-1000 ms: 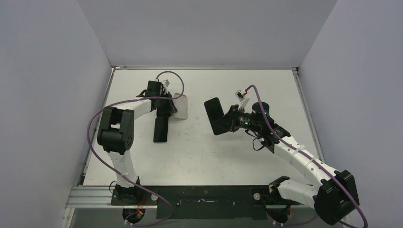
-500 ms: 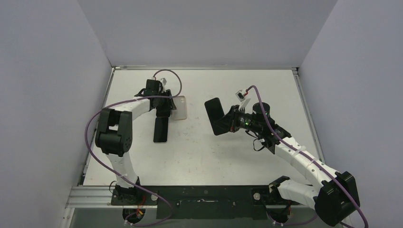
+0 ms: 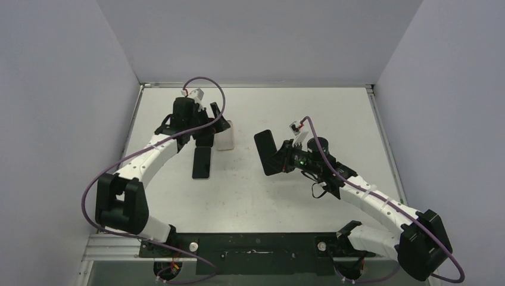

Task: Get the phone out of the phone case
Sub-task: Place the phone case at the center of the board, then place the phone at the center of the board.

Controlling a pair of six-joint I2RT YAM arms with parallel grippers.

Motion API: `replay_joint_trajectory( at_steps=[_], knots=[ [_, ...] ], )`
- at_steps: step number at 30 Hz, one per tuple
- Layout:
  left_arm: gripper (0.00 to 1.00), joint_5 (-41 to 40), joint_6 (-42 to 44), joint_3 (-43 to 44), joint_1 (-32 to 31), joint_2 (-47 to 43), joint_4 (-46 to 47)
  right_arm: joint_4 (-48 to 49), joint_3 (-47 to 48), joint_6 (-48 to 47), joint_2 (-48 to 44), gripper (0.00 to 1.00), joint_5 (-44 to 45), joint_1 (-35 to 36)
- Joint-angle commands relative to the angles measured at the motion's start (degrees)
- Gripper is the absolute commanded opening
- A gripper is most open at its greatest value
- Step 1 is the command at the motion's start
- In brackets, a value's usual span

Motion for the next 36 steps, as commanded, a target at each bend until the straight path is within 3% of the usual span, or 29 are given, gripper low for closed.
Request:
replay_joint_trajectory(
  at_steps=[1, 6, 14, 25, 36],
  knots=[
    [0.97, -0.06, -7.24, -3.62, -4.18, -8.14, 2.06, 11.25, -0.93, 1.75, 1.00, 0.00, 8.75, 3.30],
    [0.97, -1.95, -14.29, -8.70, -10.63, -14.94, 6.81, 18.42, -3.72, 5.74, 3.08, 0.00, 12.64, 5.15],
    [0.97, -7.63, -20.15, -13.06, -19.07, -20.61, 11.81, 21.47, -3.35, 5.65, 5.76, 0.00, 15.65, 7.76],
    [0.97, -14.53, -18.78, -11.63, -27.31, -16.34, 14.77, 22.03, -2.56, 4.30, 6.30, 0.00, 17.55, 11.97],
    [0.97, -18.54, -18.67, -11.29, -29.33, -14.72, 12.57, 22.58, -2.53, 3.53, 6.12, 0.00, 20.16, 15.10]
  ],
)
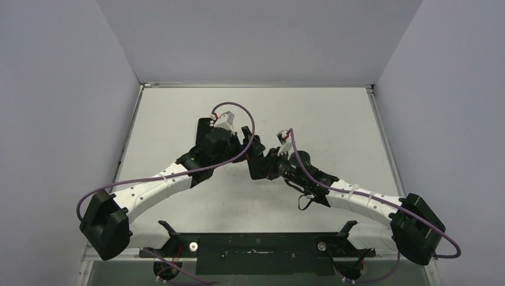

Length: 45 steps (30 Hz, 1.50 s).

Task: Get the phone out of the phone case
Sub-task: Place the phone at the center of the board.

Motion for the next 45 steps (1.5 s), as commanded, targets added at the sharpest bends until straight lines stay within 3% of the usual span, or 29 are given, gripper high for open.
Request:
replay_joint_trajectory(
  at_steps=[1, 3, 5, 12, 15, 19, 22, 26, 31, 37, 45],
  knots=[
    [0.97, -1.97, 0.67, 1.97, -0.50, -0.71, 1.95, 7.49, 1.58, -0.80, -0.35, 0.00, 2.09, 1.05],
    [0.96, -1.78, 0.58, 1.80, -0.56, -0.98, 2.10, 8.19, 1.25, -0.62, -0.20, 0.00, 2.13, 1.35],
    [0.89, -1.67, 0.58, 1.72, -0.57, -1.22, 2.12, 8.51, 1.20, -0.54, 0.05, 0.00, 2.14, 1.52],
    [0.48, -3.12, 0.84, 1.02, -0.66, -2.85, 0.98, 10.11, 1.06, 0.29, 1.50, 0.04, 1.65, 1.97],
    [0.26, -4.93, 2.16, 1.55, -0.41, -3.58, -1.56, 9.51, 1.03, -0.31, 1.63, 0.25, 1.81, 2.07],
    [0.07, -8.46, 6.49, 2.75, 0.21, -3.86, -6.87, 6.52, 1.02, -2.30, 0.24, 0.63, 3.66, 2.07],
    [0.04, -9.33, 10.10, 3.27, 1.94, -3.17, -10.94, 3.06, 0.64, -4.12, -1.69, 0.76, 6.14, 1.91],
    [0.04, -10.11, 15.51, 3.45, 4.47, -0.66, -15.29, -2.43, -0.17, -6.76, -4.95, 0.84, 9.62, 1.87],
    [0.05, -10.59, 19.89, 2.57, 7.30, 3.37, -14.80, -7.41, -1.62, -7.64, -8.84, 0.85, 15.14, 1.45],
    [0.06, -11.69, 23.49, 4.58, 9.22, 11.35, -12.83, -9.46, -2.19, -7.91, -10.71, 0.86, 15.93, 0.59],
    [0.10, -11.14, 24.02, 8.95, 9.85, 20.49, -18.99, -11.43, -3.81, -7.23, -13.80, 0.86, 17.58, 0.26]
  ],
)
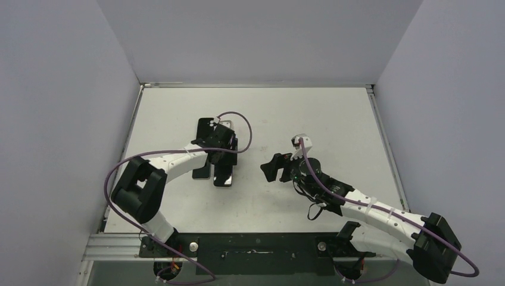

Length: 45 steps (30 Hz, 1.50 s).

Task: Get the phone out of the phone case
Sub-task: Place the phone at the center of the board.

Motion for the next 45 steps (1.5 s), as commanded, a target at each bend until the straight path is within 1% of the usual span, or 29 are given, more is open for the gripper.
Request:
replay_joint_trajectory(
  at_steps=[1, 6, 11, 13, 15, 16, 20, 28, 31, 37, 41, 45],
  knots=[
    [0.11, -0.21, 1.04, 4.23, 0.33, 2.29, -2.31, -0.27, -1.11, 0.02, -3.21, 0.86, 2.64, -0.45],
    [0.19, 0.11, -0.15, 6.94, 0.59, 6.52, -4.96, -0.84, -1.46, -0.10, -4.03, 0.86, 3.03, -0.92],
    [0.30, -0.64, -0.98, 8.55, 0.86, 9.02, -6.71, -0.84, -1.40, -0.10, -3.91, 0.86, 2.44, -1.20],
    [0.37, -0.49, -1.12, 8.68, 0.95, 9.39, -6.84, -1.03, -1.46, -0.12, -3.94, 0.86, 2.44, -1.20],
    [0.46, -0.40, -1.30, 8.89, 1.08, 9.71, -7.04, -1.08, -1.55, -0.11, -4.02, 0.86, 2.43, -1.29],
    [0.49, -0.55, -1.36, 8.94, 1.12, 9.82, -7.12, -1.12, -1.67, -0.10, -4.03, 0.86, 2.43, -1.29],
    [0.66, -1.01, -1.65, 9.18, 1.39, 9.78, -7.38, -1.13, -1.68, -0.13, -4.03, 0.87, 2.28, -1.36],
    [0.83, -0.16, -2.17, 9.67, 1.39, 8.18, -6.88, -0.87, -1.71, -0.10, -3.59, 0.87, 1.84, -1.47],
    [0.87, -0.46, -2.22, 9.49, 1.39, 7.14, -7.08, -0.78, -2.04, 0.03, -3.68, 0.86, 1.94, -1.47],
    [0.87, -0.47, -2.56, 9.45, 0.59, 2.00, -9.64, -1.20, -2.37, 0.19, -4.19, 0.87, 2.14, -1.55],
    [0.83, -2.36, -3.99, 6.37, -2.73, -2.17, -11.70, -1.05, -2.66, 0.25, -4.21, 0.87, 2.37, -1.64],
    [0.81, -3.80, -7.83, 1.20, -6.53, -5.59, -12.10, -0.63, -2.58, 0.21, -3.58, 0.87, 2.02, -1.81]
  ],
)
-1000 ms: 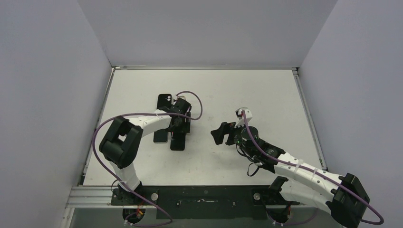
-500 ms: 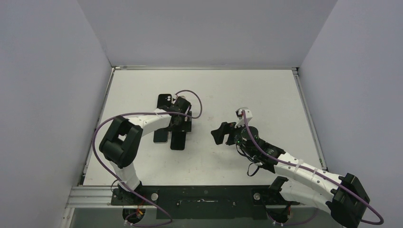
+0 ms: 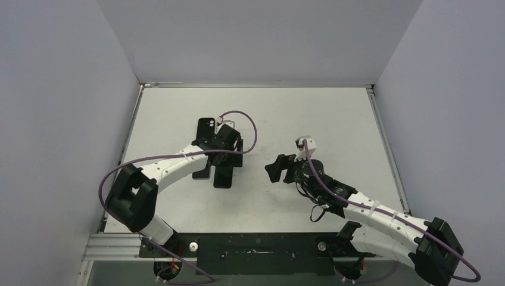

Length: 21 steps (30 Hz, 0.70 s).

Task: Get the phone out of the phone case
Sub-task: Place the phone at the center of the board, then adjust the phone at the center of the board.

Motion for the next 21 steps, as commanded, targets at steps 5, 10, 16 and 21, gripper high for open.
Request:
replay_joint_trajectory(
  at_steps=[5, 10, 16, 21],
  knots=[
    [0.81, -3.65, -7.57, -8.80, -6.59, -4.47, 0.24, 2.17, 0.00, -0.14, 0.87, 0.87, -0.03, -0.94],
    [0.73, -7.85, -8.47, -10.56, -7.23, -3.49, 3.93, 2.48, 0.42, -0.31, 1.66, 0.87, -0.63, -1.14],
    [0.60, -10.43, -8.01, -10.25, -7.10, 1.00, 6.30, 2.10, 0.13, -0.04, 0.87, 0.87, -0.47, -1.21],
    [0.51, -12.21, -6.98, -8.86, -6.92, 4.41, 7.34, 1.44, -0.40, 0.03, -0.55, 0.87, 0.14, -1.55]
  ],
)
